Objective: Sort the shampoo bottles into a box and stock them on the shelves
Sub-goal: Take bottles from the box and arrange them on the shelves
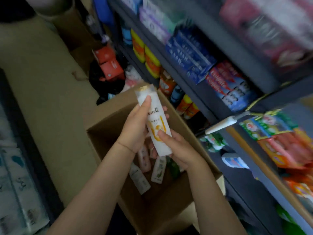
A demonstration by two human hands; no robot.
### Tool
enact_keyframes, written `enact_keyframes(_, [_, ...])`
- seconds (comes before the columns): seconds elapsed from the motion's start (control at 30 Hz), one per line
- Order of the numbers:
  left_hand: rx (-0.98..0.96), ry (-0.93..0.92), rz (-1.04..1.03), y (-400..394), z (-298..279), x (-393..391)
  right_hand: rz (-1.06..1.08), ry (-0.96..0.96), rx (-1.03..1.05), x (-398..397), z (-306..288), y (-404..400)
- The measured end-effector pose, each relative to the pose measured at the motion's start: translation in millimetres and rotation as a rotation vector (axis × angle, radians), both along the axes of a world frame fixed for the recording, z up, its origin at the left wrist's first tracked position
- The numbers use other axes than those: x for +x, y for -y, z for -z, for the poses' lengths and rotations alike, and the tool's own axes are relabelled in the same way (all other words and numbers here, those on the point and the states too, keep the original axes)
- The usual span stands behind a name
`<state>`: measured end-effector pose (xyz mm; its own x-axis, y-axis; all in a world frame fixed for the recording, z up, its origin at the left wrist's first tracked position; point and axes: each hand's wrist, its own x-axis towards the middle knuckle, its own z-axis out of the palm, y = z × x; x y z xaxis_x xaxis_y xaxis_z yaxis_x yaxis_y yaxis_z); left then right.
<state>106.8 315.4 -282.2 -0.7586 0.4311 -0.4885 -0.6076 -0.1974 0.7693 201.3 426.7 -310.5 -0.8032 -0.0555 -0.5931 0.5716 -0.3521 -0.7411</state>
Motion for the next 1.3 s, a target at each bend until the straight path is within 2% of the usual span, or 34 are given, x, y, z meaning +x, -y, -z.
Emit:
enact_keyframes(0.17, [0.085, -0.291, 0.134, -47.0, -126.7, 35.4, 0.283, -0.329, 0.278, 24.9, -131.5, -19.1])
enact_keyframes(0.33, [0.184, -0.589, 0.328, -96.5, -248.7, 86.6, 0.497, -0.591, 0.504, 86.8, -254.4, -61.9])
enact_keyframes(0.43, [0.279, -0.738, 0.467, -125.9, -306.9, 126.9, 0.575, -0.664, 0.684, 133.0, -311.8, -90.0])
enact_keyframes(0.57, [0.334, -0.945, 0.598, -160.2, -356.4, 170.6, 0.751, -0.717, 0.962, 189.8, -369.0, -121.3])
enact_keyframes(0.67, [0.346, -1.098, 0.529, -190.0, -374.2, 186.1, 0.903, -0.763, 1.088, 228.6, -404.9, -144.1])
enact_keyframes(0.77, [0.227, -1.333, 0.518, -221.1, -376.8, 193.0, 1.050, -0.813, 1.239, 255.6, -432.6, -171.4])
enact_keyframes(0.9, [-0.062, -1.632, 0.572, -259.5, -369.6, 193.4, 1.044, -0.585, 1.493, 263.8, -442.7, -209.1])
enact_keyframes(1.0, [-0.218, -1.876, 0.475, -277.4, -361.6, 189.5, 1.010, -0.501, 1.510, 262.7, -435.7, -226.8])
enact_keyframes(1.07, [-0.287, -1.936, 0.488, -284.3, -359.0, 185.4, 1.027, -0.468, 1.511, 260.2, -435.4, -237.5])
enact_keyframes(1.17, [-0.290, -1.909, 0.513, -289.6, -359.4, 182.7, 1.050, -0.420, 1.517, 253.4, -441.4, -251.3])
enact_keyframes(1.3, [-0.302, -1.949, 0.431, -290.7, -356.4, 185.8, 1.060, -0.363, 1.498, 243.3, -446.3, -264.1])
